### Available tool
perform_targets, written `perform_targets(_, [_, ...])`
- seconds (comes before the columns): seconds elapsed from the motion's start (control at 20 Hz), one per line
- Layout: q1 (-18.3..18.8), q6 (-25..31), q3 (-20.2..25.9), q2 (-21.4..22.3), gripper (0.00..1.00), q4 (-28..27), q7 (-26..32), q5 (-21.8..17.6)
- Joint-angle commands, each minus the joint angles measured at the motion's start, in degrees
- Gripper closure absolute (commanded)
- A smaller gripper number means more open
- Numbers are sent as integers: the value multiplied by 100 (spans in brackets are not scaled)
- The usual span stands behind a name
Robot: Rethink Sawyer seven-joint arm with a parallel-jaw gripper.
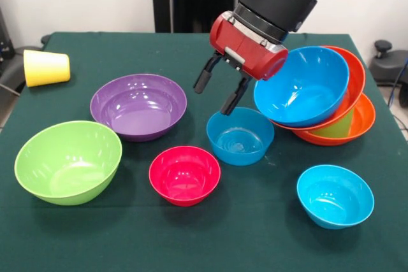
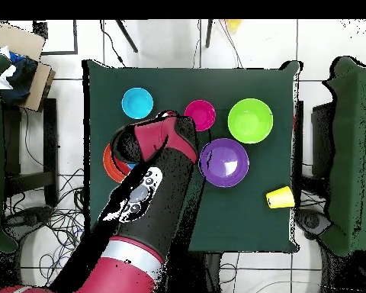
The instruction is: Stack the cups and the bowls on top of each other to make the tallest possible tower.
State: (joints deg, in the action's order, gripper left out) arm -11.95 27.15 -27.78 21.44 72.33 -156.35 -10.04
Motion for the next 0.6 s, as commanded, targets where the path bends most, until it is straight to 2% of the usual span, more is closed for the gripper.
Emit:
perform_targets(0.05, [-109, 409, 351, -212, 0, -279, -464, 212])
perform_targets(0.35, [-221, 489, 226, -334, 0, -396, -542, 347])
perform_targets(0.6, [-291, 232, 112, -570, 0, -455, -706, 425])
